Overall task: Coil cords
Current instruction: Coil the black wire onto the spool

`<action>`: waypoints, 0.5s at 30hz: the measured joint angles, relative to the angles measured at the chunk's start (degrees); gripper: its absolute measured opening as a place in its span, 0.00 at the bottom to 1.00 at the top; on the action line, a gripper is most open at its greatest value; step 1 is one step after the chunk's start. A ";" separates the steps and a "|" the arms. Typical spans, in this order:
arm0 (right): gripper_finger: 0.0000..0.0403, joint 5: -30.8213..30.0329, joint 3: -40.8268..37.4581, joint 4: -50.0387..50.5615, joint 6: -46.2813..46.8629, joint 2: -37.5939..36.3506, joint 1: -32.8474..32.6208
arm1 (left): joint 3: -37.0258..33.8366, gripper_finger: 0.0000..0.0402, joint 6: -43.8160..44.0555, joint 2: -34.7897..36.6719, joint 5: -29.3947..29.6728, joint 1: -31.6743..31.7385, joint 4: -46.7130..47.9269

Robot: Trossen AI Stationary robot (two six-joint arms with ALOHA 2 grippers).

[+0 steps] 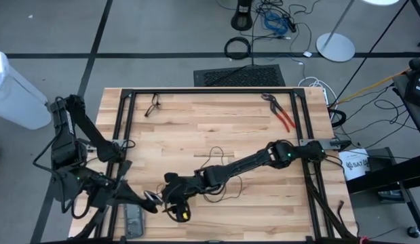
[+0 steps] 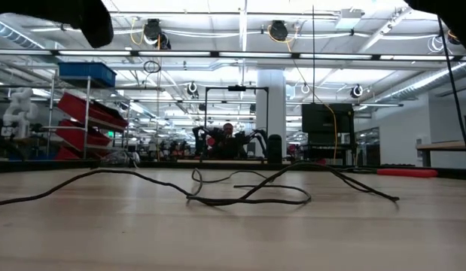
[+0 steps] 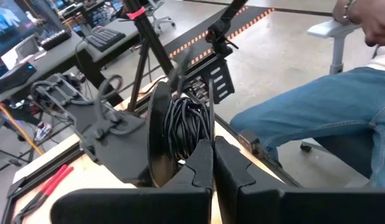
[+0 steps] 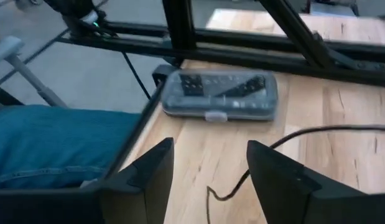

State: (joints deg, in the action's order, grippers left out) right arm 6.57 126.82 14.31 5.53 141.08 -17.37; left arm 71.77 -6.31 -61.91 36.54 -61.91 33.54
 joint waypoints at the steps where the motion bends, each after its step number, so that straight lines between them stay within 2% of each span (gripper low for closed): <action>1: 0.47 -0.36 0.00 0.27 0.29 0.14 0.02 | 0.00 0.00 0.00 0.00 0.15 0.02 0.00; 6: 0.45 -4.92 -0.02 0.99 2.44 1.56 0.97 | 0.00 0.00 -0.02 0.04 0.27 0.00 0.00; 15: 0.45 -4.85 -0.07 3.12 2.75 1.49 1.04 | 0.00 0.00 -0.04 0.20 0.46 0.00 -0.01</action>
State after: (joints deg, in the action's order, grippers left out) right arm 1.72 126.75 17.43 8.28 142.58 -16.32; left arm 71.77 -6.35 -61.71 36.99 -61.91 33.53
